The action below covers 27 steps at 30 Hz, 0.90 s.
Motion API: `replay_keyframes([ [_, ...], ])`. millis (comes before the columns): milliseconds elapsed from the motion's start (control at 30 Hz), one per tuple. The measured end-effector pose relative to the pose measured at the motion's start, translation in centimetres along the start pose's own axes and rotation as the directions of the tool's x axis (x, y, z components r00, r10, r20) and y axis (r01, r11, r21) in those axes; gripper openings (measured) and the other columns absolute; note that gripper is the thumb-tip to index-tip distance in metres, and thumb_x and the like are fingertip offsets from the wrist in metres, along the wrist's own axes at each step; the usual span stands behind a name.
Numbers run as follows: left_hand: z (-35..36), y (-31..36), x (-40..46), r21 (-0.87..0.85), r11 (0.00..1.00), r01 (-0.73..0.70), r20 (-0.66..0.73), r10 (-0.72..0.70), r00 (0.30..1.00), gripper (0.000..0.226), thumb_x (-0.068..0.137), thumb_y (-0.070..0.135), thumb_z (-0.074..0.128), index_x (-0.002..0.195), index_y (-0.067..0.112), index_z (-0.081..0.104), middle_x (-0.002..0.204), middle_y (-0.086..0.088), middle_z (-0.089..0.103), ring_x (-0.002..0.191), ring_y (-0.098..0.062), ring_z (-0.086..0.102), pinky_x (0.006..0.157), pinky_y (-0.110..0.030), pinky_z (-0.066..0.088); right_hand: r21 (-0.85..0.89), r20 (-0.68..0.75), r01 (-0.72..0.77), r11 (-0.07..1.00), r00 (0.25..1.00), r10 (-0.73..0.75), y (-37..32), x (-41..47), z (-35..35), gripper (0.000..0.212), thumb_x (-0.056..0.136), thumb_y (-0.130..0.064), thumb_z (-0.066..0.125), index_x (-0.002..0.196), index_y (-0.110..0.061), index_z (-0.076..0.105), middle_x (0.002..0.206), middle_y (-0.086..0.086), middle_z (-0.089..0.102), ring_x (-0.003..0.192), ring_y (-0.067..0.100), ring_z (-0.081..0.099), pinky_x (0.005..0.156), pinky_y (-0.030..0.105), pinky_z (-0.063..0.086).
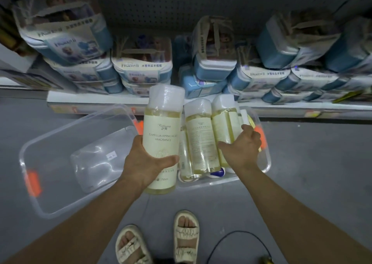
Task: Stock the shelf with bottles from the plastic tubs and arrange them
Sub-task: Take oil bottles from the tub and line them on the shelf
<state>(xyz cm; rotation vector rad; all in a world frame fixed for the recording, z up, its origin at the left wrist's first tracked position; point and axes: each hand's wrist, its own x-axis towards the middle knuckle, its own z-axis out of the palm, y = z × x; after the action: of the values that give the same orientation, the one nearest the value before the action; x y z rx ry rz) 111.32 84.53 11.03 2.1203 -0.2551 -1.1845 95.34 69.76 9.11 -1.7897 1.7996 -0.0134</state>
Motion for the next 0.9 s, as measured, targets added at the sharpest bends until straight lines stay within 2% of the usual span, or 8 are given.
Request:
replay_keyframes([
  [67, 0.6, -0.1, 0.5, 0.017, 1.0, 0.014, -0.014, -0.013, 1.0, 0.076, 0.056, 0.027, 0.091, 0.118, 0.025, 0.046, 0.107, 0.005, 0.064, 0.099, -0.019, 0.063, 0.085, -0.046, 0.054, -0.051, 0.046, -0.041, 0.998, 0.998, 0.043, 0.6, 1.1, 0.3, 0.084, 0.075, -0.027, 0.076, 0.141, -0.008, 0.027, 0.14, 0.016, 0.031, 0.129, 0.033, 0.031, 0.101, 0.038, 0.034],
  [200, 1.9, 0.3, 1.5, 0.01, 0.999, 0.037, -0.023, -0.036, 0.999, 0.076, 0.057, 0.026, 0.09, 0.118, 0.024, 0.044, 0.106, 0.006, 0.063, 0.098, -0.019, 0.062, 0.085, -0.044, 0.054, 0.006, 0.162, -0.062, 0.998, 0.985, 0.06, 1.8, 3.1, 1.2, 0.091, 0.07, -0.04, 0.08, 0.137, -0.012, 0.026, 0.134, 0.014, 0.032, 0.124, 0.032, 0.036, 0.096, 0.041, 0.039],
  [367, 3.2, 0.7, 2.3, -0.003, 0.999, 0.038, -0.016, -0.038, 0.999, 0.074, 0.058, 0.025, 0.09, 0.117, 0.024, 0.045, 0.105, 0.007, 0.064, 0.096, -0.017, 0.063, 0.08, -0.039, 0.054, 0.031, 0.19, -0.092, 0.995, 0.978, 0.084, 3.1, 4.7, 2.0, 0.089, 0.066, -0.041, 0.083, 0.13, -0.01, 0.029, 0.125, 0.013, 0.041, 0.118, 0.03, 0.043, 0.094, 0.041, 0.043],
  [500, 3.6, 0.7, 2.8, 0.011, 0.999, 0.038, 0.009, -0.038, 0.999, 0.077, 0.057, 0.027, 0.091, 0.119, 0.024, 0.045, 0.107, 0.006, 0.064, 0.098, -0.019, 0.063, 0.083, -0.042, 0.054, 0.058, 0.173, -0.104, 0.993, 0.981, 0.092, 3.4, 5.5, 2.3, 0.087, 0.06, -0.04, 0.086, 0.123, -0.008, 0.036, 0.118, 0.012, 0.05, 0.11, 0.03, 0.051, 0.092, 0.045, 0.048],
  [633, 3.8, 1.1, 2.7, 0.024, 0.999, 0.027, 0.026, -0.027, 0.999, 0.093, 0.036, 0.044, 0.086, 0.118, 0.027, 0.047, 0.107, 0.007, 0.066, 0.098, -0.017, 0.065, 0.084, -0.044, 0.055, 0.094, 0.191, -0.131, 0.987, 0.975, 0.111, 3.6, 5.8, 2.3, 0.083, 0.06, -0.04, 0.085, 0.122, -0.008, 0.04, 0.118, 0.011, 0.055, 0.108, 0.027, 0.055, 0.088, 0.04, 0.051],
  [767, 3.6, 1.7, 2.4, 0.037, 0.999, 0.006, 0.033, -0.007, 0.999, 0.092, 0.035, 0.045, 0.084, 0.117, 0.028, 0.047, 0.107, 0.008, 0.066, 0.097, -0.016, 0.065, 0.084, -0.044, 0.056, 0.234, 0.205, -0.137, 0.962, 0.975, 0.089, 3.4, 5.2, 0.6, 0.078, 0.062, -0.031, 0.086, 0.123, -0.01, 0.041, 0.115, 0.006, 0.059, 0.101, 0.022, 0.059, 0.075, 0.03, 0.048],
  [900, 2.9, 2.8, 1.2, 0.011, 1.0, -0.008, 0.025, 0.008, 1.0, 0.084, 0.05, 0.033, 0.092, 0.12, 0.027, 0.046, 0.107, 0.006, 0.065, 0.097, -0.017, 0.064, 0.083, -0.042, 0.055, 0.395, 0.22, -0.142, 0.907, 0.974, 0.057, 2.6, 3.0, -2.7, 0.079, 0.061, -0.023, 0.088, 0.123, -0.016, 0.04, 0.108, 0.001, 0.061, 0.096, 0.018, 0.061, 0.082, 0.035, 0.053],
])
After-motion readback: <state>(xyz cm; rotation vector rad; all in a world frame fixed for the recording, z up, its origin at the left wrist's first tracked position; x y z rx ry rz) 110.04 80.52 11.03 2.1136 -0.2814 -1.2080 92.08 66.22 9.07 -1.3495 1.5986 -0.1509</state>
